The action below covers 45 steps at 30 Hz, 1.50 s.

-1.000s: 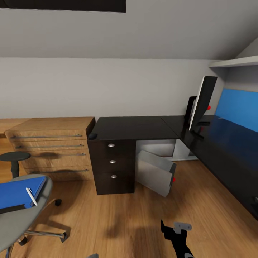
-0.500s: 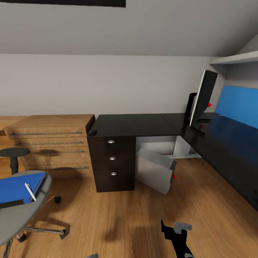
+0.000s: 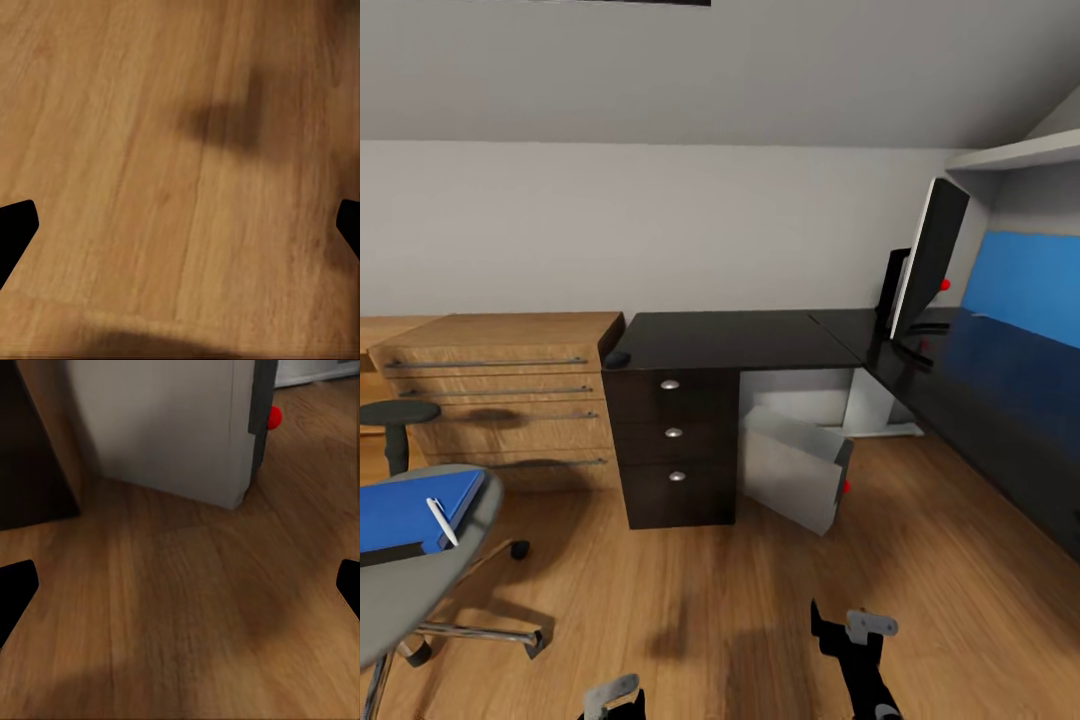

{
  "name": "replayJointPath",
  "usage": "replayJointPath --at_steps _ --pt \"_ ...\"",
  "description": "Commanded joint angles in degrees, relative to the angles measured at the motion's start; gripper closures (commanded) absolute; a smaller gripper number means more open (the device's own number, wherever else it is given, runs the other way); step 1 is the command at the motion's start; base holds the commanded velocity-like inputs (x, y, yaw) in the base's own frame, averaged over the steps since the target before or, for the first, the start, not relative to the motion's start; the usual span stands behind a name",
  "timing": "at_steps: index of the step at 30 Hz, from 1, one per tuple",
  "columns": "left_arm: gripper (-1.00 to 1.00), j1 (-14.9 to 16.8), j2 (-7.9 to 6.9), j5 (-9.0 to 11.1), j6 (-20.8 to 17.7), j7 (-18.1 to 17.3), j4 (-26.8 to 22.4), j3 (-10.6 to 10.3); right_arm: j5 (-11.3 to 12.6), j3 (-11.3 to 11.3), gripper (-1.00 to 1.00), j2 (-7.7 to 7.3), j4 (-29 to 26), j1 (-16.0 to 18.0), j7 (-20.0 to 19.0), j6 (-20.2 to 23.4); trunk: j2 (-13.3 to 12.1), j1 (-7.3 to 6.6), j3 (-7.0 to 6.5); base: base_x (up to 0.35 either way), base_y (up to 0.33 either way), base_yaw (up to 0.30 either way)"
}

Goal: In the bedroom, organize the workspace by keeping the computer under the desk, ensuring the monitor is on the desk, placing the keyboard on the desk next to the monitor, placing the mouse on the desk next to the keyboard, moving the folder from the swivel chair onto the desk next to the mouse, stacking the notebook on top of the folder with the pen on top of the notebook, and positioning the swivel chair next to the desk.

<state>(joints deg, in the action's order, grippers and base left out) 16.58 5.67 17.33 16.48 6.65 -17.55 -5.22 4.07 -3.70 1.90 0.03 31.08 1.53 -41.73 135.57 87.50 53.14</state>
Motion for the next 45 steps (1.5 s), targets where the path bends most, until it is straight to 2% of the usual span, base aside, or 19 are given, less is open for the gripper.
replayJointPath --at_steps 1,2,4,5,9,14,19,23,29,40,45 --pt "-1.0 0.0 0.0 0.4 -1.0 0.6 -0.7 -0.5 0.0 -0.3 -1.0 0.02 -0.3 0.0 0.1 -0.3 0.4 0.21 0.24 0.0 0.0 0.0" --pt "-1.0 0.0 0.07 0.4 -3.4 1.1 -2.6 -0.5 0.1 -0.3 -1.0 0.04 -1.4 0.1 0.8 -0.3 0.8 0.43 0.42 0.0 0.0 0.0" --pt "-1.0 0.0 0.12 0.4 -5.9 1.5 -5.0 -0.5 0.1 -0.3 -1.0 0.09 -2.7 0.1 1.9 0.0 1.6 0.87 0.78 0.0 0.0 0.0" --pt "-1.0 0.0 0.19 0.4 -8.2 2.1 -7.9 -0.5 0.0 -0.3 -1.0 0.16 -4.3 0.1 3.4 0.8 2.0 1.09 0.96 0.0 0.0 0.0" --pt "-1.0 0.0 0.4 0.3 -12.6 3.4 -13.4 -0.6 -0.1 -0.3 -1.0 0.59 -8.2 0.1 6.2 3.5 3.6 1.97 1.68 0.0 0.0 0.0" --pt "-1.0 0.7 1.02 0.1 -19.5 4.9 -21.7 -0.7 -0.3 -0.1 -1.0 1.11 -15.7 0.4 8.5 11.6 5.7 3.07 2.57 0.0 0.0 0.0" --pt "-1.0 3.6 0.99 0.0 -20.6 5.0 -22.8 -0.7 -0.4 -0.1 -1.0 1.09 -16.6 1.8 8.7 13.5 7.7 4.17 3.47 0.0 0.0 0.0" --pt "-1.0 4.5 0.9 -0.1 -20.8 5.1 -23.0 -0.7 -0.4 -0.1 -1.0 1.06 -16.8 3.0 8.7 14.1 7.7 4.28 4.36 0.0 0.0 0.0" --pt "-1.0 7.9 0.84 0.0 -20.9 5.2 -23.0 -0.7 -0.4 -0.1 -1.0 1.01 -16.8 5.1 8.7 16.4 7.8 4.43 5.68 0.0 0.0 0.0" --pt "-1.0 9.2 0.46 0.0 -20.6 5.1 -23.0 -0.6 -0.6 0.0 -1.0 0.91 -16.7 7.5 8.7 17.1 8.0 4.72 8.12 0.0 0.0 0.0" --pt "-1.0 9.2 0.23 0.0 -20.4 5.0 -23.0 -0.6 -0.6 0.0 -1.0 0.9 -16.6 7.5 8.7 14.6 8.0 4.84 9.23 0.0 0.0 0.0"
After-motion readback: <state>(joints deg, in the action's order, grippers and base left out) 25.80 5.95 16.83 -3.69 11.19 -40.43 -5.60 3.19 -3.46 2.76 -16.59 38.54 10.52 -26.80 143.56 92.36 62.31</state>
